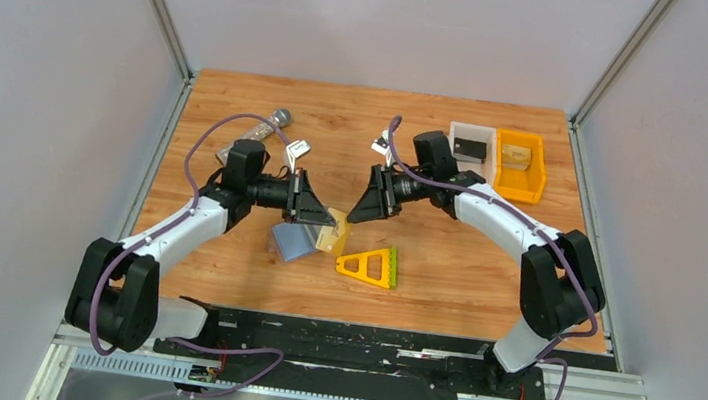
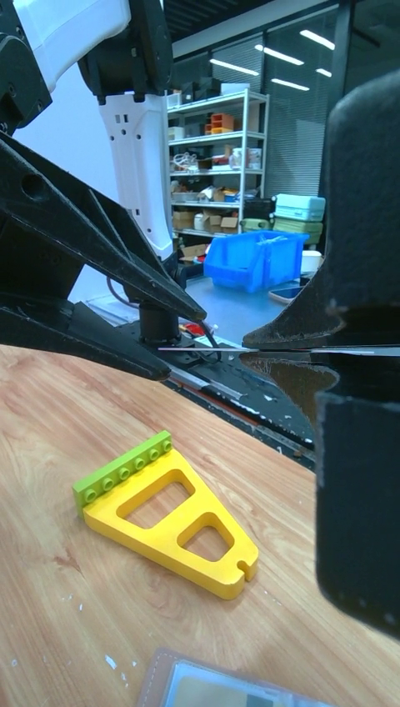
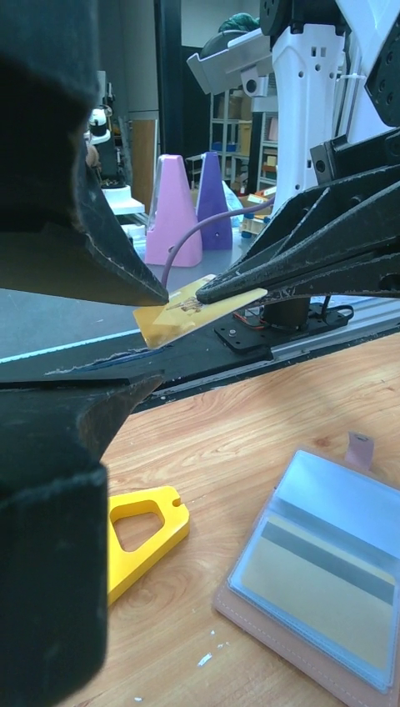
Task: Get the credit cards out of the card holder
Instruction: Place the credit card in the storage box.
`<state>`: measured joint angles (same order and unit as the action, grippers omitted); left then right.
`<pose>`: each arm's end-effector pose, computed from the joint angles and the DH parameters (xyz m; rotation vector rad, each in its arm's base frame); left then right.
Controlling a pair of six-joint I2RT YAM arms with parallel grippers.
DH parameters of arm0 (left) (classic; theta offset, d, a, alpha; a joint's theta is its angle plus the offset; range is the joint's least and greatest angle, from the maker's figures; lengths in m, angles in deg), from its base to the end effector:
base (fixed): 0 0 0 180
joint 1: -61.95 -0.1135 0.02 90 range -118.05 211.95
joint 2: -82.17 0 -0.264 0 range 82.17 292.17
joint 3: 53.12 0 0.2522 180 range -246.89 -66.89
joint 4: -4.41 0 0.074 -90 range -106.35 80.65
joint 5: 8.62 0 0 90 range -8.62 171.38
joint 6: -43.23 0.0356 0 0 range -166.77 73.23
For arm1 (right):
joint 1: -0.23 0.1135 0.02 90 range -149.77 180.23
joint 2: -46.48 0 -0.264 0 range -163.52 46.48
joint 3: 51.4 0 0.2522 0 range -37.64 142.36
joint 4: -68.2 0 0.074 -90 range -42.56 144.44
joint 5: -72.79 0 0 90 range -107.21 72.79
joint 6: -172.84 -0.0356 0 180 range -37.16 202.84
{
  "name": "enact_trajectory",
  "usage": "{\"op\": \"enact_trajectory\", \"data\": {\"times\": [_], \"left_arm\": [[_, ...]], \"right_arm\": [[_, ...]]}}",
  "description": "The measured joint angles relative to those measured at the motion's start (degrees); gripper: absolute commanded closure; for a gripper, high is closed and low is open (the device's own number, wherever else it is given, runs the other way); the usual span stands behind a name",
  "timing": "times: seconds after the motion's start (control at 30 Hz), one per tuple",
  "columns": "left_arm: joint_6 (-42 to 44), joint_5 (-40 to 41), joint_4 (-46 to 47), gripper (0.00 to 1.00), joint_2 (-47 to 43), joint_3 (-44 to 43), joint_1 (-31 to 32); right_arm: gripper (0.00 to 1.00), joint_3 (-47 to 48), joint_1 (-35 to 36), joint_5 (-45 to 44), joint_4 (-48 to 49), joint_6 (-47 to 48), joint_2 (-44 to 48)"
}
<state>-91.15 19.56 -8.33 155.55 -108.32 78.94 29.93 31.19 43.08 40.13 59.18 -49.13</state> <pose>0.2414 -0.1066 0.2411 0.2008 2.2740 -1.7383 0.2910 0.2107 0.2523 -0.7475 2.2961 1.6808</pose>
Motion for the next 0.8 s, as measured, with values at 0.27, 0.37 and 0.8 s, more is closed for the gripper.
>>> {"op": "enact_trajectory", "data": {"times": [0.27,0.37,0.8], "left_arm": [[0.22,-0.85,0.0,0.98,0.98,-0.26,0.28],[0.9,-0.68,-0.17,0.83,1.27,-0.26,0.24],[6.16,4.22,-9.51,0.0,1.31,-3.76,0.28]], "right_arm": [[1.0,0.48,0.42,0.59,0.2,-0.11,-0.74],[1.0,0.48,0.35,1.4,0.48,-0.52,-0.74],[1.0,-1.57,-1.75,0.22,2.6,-3.28,1.62]]}}
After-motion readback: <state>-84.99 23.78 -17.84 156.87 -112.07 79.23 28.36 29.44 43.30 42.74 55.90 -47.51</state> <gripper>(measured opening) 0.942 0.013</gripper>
